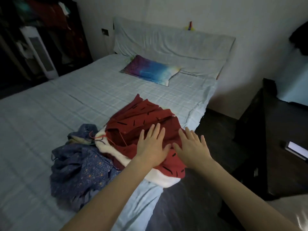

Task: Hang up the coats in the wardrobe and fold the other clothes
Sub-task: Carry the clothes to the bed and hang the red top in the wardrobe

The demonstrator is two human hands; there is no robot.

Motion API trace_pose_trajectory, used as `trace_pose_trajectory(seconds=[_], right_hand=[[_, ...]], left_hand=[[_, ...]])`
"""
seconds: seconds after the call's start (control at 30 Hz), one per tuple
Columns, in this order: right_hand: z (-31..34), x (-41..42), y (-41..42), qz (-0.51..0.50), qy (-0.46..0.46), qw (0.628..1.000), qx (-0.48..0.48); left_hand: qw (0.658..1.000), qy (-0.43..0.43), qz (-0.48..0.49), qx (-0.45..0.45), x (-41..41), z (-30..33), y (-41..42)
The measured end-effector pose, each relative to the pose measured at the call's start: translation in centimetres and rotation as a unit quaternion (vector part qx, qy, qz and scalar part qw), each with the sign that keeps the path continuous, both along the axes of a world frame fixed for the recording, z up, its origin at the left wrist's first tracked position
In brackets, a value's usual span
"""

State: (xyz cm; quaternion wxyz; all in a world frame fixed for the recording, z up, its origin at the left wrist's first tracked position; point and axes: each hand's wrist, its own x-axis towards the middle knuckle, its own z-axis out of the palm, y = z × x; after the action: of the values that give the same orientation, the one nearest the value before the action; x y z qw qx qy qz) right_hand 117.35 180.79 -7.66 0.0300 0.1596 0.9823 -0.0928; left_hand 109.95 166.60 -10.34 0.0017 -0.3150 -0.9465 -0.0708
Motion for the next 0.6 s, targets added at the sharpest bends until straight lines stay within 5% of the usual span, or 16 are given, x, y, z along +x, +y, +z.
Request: trace_pose_trajectory(seconds=[0.6], right_hand=[[-3.8,-20.6,-5.4,0.25,-0.045,0.967,-0.005]], left_hand=[[0.958,-0.087,0.273,-0.032,-12.1,-3.7,-8.1]])
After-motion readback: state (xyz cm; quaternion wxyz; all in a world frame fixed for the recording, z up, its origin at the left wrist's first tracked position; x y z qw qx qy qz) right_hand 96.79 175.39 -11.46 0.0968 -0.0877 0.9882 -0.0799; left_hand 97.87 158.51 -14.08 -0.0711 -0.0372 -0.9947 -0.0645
